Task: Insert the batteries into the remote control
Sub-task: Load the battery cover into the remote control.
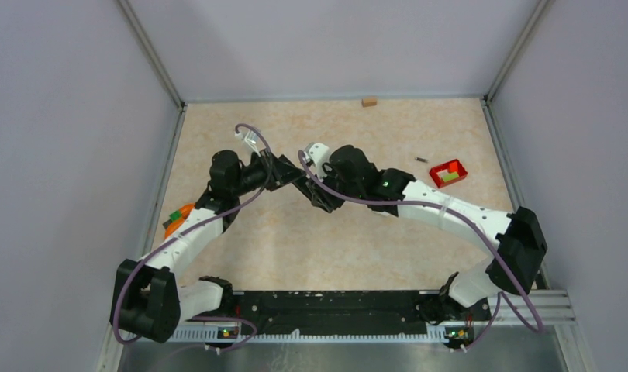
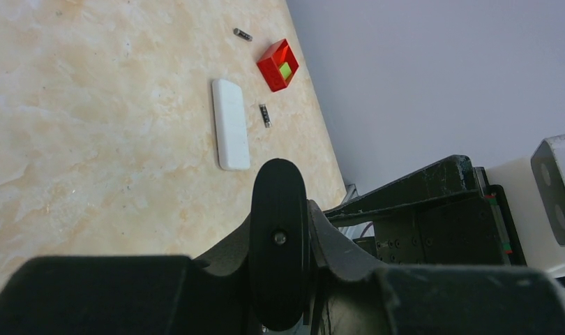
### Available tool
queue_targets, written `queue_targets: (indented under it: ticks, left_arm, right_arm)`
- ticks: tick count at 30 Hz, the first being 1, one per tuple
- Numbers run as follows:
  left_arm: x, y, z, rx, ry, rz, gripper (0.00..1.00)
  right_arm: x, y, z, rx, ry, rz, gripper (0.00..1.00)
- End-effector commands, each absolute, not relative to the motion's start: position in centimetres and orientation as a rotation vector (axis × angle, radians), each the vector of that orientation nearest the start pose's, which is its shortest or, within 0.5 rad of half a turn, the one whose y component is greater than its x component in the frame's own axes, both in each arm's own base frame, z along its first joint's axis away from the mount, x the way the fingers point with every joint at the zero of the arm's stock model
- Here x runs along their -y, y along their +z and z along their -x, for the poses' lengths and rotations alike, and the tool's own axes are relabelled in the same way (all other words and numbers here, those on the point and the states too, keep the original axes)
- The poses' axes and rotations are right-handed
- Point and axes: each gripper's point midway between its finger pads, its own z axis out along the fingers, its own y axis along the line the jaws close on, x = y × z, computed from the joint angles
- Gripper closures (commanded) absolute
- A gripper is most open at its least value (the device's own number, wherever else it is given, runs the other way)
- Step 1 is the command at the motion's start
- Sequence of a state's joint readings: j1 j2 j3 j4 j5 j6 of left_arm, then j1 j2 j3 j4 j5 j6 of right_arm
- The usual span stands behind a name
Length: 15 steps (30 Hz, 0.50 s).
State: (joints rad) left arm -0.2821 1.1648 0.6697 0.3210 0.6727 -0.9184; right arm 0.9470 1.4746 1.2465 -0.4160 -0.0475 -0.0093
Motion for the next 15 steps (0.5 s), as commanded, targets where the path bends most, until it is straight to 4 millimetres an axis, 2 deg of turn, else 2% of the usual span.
queue_targets:
  ticks: [1, 5, 15]
  left_arm:
    - [23.1, 27.1, -28.7, -1.851, -1.481, -0.021, 1.00]
    - [23.0, 27.1, -28.8, -1.857, -1.472, -0.011, 1.00]
    - [23.4, 27.8, -28.4, -1.905, -1.548, 0.040, 1.00]
  right_arm:
    - [-36.5, 21.6, -24.0, -1.929, 0.607, 1.117, 0.70]
    - [-36.6, 20.9, -23.4, -1.944, 0.607, 1.149, 0.70]
    - [-36.6, 20.0, -24.0, -1.995, 0.567, 1.137, 0.68]
